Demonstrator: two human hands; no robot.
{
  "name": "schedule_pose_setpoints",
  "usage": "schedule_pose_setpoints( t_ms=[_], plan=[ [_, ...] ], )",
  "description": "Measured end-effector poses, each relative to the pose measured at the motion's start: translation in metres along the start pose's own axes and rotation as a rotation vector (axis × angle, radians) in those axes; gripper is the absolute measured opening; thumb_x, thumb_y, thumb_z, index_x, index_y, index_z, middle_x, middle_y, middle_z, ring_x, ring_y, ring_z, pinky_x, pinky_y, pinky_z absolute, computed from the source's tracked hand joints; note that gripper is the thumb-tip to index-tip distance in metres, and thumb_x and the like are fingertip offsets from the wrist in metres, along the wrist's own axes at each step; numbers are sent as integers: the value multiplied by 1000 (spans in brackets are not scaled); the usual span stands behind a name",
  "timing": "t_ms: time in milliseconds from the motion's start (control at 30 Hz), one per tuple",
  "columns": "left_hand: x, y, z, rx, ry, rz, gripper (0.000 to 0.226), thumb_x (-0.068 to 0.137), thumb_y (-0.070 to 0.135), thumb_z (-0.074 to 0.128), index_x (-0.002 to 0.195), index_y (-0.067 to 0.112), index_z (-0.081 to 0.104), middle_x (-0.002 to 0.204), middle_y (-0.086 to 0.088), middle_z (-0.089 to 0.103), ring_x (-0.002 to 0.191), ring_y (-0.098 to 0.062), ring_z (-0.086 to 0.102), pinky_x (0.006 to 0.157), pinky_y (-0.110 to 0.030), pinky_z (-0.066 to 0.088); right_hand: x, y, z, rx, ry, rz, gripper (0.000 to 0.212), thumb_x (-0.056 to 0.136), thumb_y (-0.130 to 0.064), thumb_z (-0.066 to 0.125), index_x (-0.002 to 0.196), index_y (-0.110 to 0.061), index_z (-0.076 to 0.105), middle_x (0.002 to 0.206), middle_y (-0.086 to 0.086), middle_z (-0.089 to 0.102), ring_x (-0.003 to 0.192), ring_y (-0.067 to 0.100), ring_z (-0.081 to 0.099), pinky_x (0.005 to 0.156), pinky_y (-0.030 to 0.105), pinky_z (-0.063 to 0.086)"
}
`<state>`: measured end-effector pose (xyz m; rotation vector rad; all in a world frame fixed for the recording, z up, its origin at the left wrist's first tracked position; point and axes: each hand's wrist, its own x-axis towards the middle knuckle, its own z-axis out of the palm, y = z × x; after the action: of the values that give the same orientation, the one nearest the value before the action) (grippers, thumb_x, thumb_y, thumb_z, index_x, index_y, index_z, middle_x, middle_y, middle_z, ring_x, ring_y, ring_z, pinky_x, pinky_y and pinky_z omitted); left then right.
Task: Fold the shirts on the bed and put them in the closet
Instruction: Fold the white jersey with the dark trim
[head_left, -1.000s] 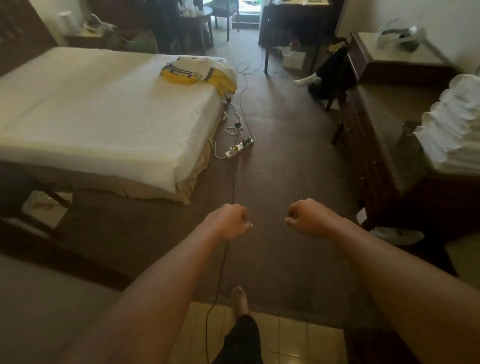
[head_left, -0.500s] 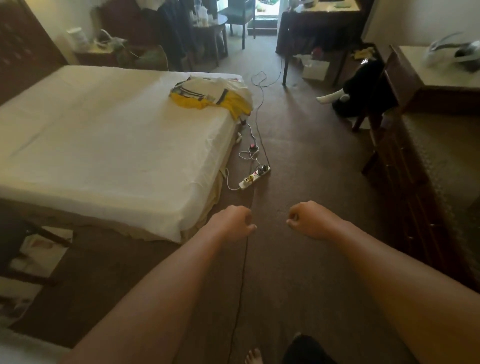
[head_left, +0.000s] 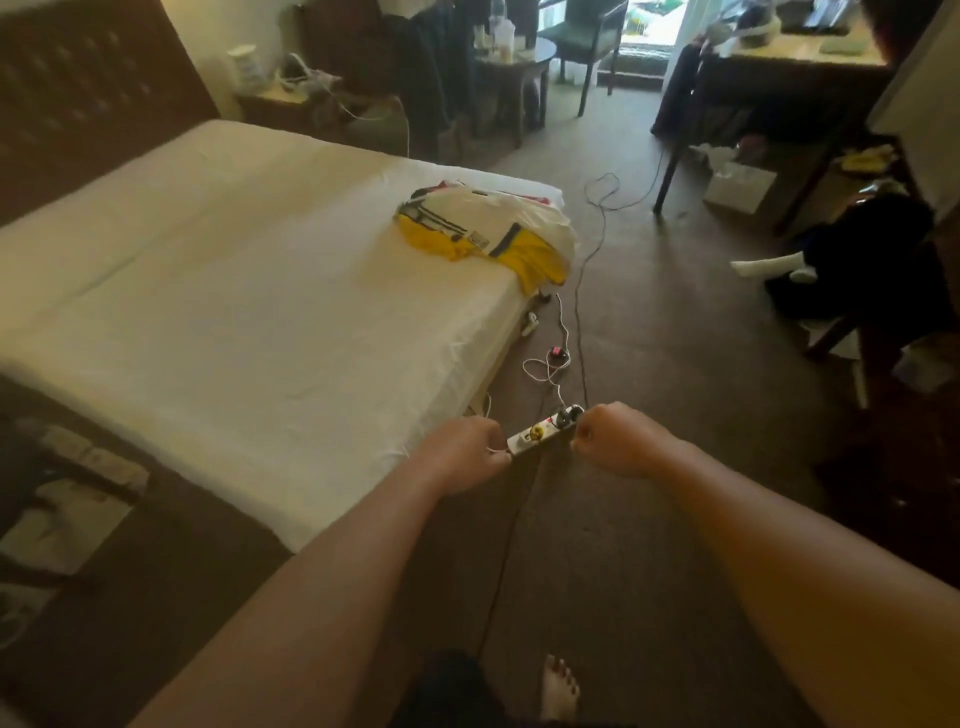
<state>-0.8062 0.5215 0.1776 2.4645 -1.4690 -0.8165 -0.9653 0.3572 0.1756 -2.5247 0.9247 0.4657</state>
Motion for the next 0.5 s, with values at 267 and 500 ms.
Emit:
schedule_pose_setpoints(
  t_ms=[267, 500],
  plan=[
    [115, -62, -62, -63, 14, -161, 28, 94, 41, 64, 115, 23, 69, 114, -2, 68, 101, -21, 64, 89, -39, 54, 161, -34, -54, -68, -53, -163, 16, 98, -32, 53, 92, -22, 64, 96, 6, 65, 88, 25, 63, 80, 36, 55],
    [250, -145, -144, -36, 1, -158, 35, 95, 44, 60, 122, 22, 65, 121, -1, 67, 106, -20, 62, 86, -37, 51, 322, -62, -116, -128, -55, -130, 23, 96, -32, 52, 86, -17, 65, 83, 1, 62, 80, 23, 64, 75, 40, 57]
  ],
)
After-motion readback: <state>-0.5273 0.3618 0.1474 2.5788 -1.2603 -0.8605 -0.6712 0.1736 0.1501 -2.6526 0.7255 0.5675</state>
